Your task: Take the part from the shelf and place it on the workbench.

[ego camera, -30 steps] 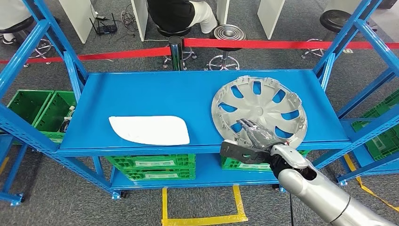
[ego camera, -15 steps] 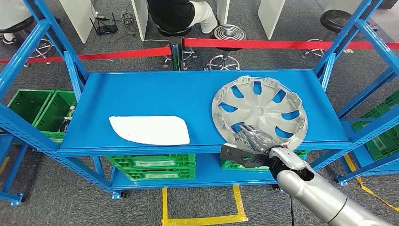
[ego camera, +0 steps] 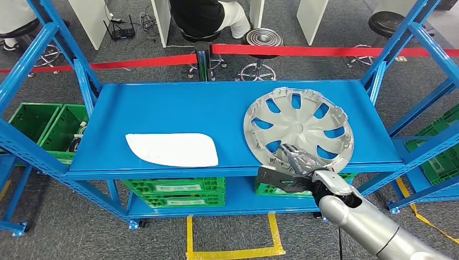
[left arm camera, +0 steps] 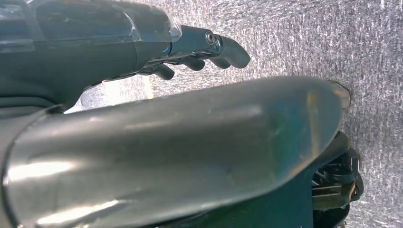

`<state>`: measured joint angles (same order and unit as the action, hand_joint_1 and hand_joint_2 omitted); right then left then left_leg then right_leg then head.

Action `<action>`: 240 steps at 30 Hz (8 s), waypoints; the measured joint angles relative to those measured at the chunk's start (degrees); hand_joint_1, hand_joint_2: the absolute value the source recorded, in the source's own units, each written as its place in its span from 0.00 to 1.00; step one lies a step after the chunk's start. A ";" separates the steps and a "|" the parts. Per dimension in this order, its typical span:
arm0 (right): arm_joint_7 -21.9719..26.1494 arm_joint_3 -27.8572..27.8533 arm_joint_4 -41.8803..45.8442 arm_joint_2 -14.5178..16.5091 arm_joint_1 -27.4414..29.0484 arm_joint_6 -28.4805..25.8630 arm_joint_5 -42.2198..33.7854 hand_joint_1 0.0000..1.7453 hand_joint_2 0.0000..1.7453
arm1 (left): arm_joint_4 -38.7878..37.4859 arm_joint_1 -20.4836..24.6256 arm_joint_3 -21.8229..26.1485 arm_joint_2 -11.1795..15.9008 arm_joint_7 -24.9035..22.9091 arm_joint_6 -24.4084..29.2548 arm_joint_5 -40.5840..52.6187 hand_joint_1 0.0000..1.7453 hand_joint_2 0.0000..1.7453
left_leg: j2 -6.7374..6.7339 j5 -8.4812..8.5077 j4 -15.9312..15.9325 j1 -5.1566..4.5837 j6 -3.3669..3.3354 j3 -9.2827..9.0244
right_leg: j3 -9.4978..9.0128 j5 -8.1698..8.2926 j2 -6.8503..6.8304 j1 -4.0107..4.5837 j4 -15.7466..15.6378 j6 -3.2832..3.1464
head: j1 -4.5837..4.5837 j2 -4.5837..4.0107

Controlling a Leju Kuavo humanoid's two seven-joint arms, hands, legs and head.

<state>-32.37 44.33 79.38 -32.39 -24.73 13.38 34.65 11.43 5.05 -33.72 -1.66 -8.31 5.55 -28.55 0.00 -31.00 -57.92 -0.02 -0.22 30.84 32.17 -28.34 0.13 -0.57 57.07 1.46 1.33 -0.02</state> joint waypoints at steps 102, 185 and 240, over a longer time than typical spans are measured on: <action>12.28 -12.10 24.85 6.12 5.89 -39.37 17.63 1.00 1.00 | 0.02 0.06 -5.56 -0.11 1.16 2.02 -6.33 0.00 0.00 | 0.12 -0.28 0.04 -0.02 -0.38 -0.78 | -1.00 -0.25 -0.13 -0.04 -0.24 0.34 | 0.16 0.00; 43.64 -23.79 56.75 12.27 24.58 -29.45 -61.87 1.00 1.00 | 0.37 0.56 -9.10 0.48 10.76 0.68 -13.67 0.00 1.00 | 0.05 -0.46 0.05 -0.03 -0.44 -0.78 | -1.02 -0.48 -0.13 -0.06 -0.26 0.38 | 0.24 0.00; 41.33 -22.39 53.70 12.21 23.61 -28.49 -62.98 1.00 1.00 | 0.39 0.61 -11.00 1.23 11.46 0.68 -14.87 0.00 1.00 | -0.31 0.58 0.72 -0.80 -2.19 -0.90 | 1.22 -2.29 0.06 -0.32 7.19 0.53 | 1.67 0.00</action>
<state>8.96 21.94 133.08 -20.18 -1.12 -15.11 -28.33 11.82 5.66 -44.72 -0.43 3.15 6.23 -43.41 -0.31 -30.43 -57.21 -0.82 -2.41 29.94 33.39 -30.62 0.19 -0.89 64.26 1.99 3.01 -0.02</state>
